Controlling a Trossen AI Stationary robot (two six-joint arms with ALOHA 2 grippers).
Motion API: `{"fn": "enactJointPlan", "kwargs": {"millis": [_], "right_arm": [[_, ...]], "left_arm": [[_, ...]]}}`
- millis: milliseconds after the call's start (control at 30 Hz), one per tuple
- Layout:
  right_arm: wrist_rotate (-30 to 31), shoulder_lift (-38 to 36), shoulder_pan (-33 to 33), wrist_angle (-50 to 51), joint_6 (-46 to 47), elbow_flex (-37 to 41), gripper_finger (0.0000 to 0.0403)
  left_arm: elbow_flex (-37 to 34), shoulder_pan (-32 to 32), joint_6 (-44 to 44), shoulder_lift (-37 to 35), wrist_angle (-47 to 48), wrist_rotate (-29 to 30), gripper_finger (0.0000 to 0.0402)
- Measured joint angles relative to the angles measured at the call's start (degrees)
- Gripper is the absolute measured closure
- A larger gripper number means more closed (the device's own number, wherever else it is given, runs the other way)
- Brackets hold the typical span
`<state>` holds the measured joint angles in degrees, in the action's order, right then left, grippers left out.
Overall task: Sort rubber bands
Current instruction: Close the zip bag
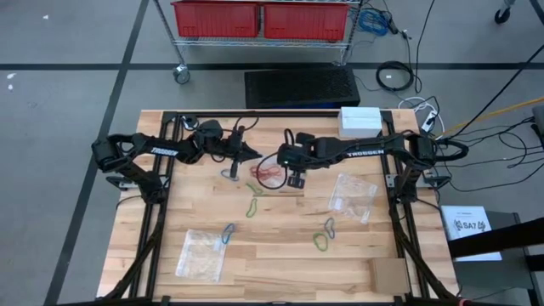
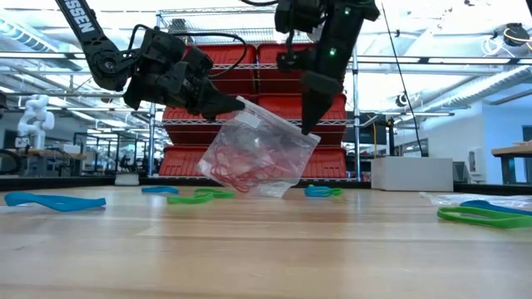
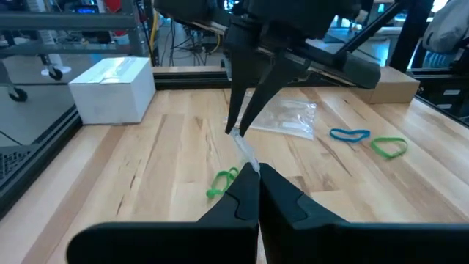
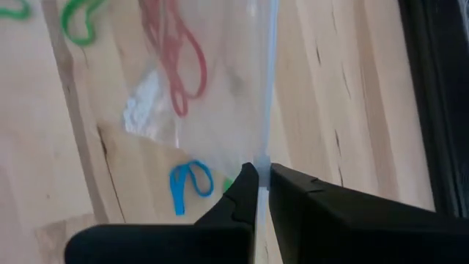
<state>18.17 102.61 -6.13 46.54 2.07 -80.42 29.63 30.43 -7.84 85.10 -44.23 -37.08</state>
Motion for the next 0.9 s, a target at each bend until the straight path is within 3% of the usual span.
{"fn": "enactJointPlan", "kwargs": {"millis": [433,667,900], "right_arm": [[2.72,0.00,-0.31,3.30,1.93,0.02,0.0384],[9.07,0.07,-0.35,3.65,3.20,0.20,0.0317],[8.90,0.03,-0.35,4.72,4.10,0.11,0.0256]], "left_arm": [[0.00,1.75,-0.33,-0.05,2.37,0.99,0.0402],[-0.02,3.49,-5.40,-0.13,9.75,9.95,0.0402],[-0.02,6.21,-9.14,-0.50,15.04,15.29,0.0402]]}}
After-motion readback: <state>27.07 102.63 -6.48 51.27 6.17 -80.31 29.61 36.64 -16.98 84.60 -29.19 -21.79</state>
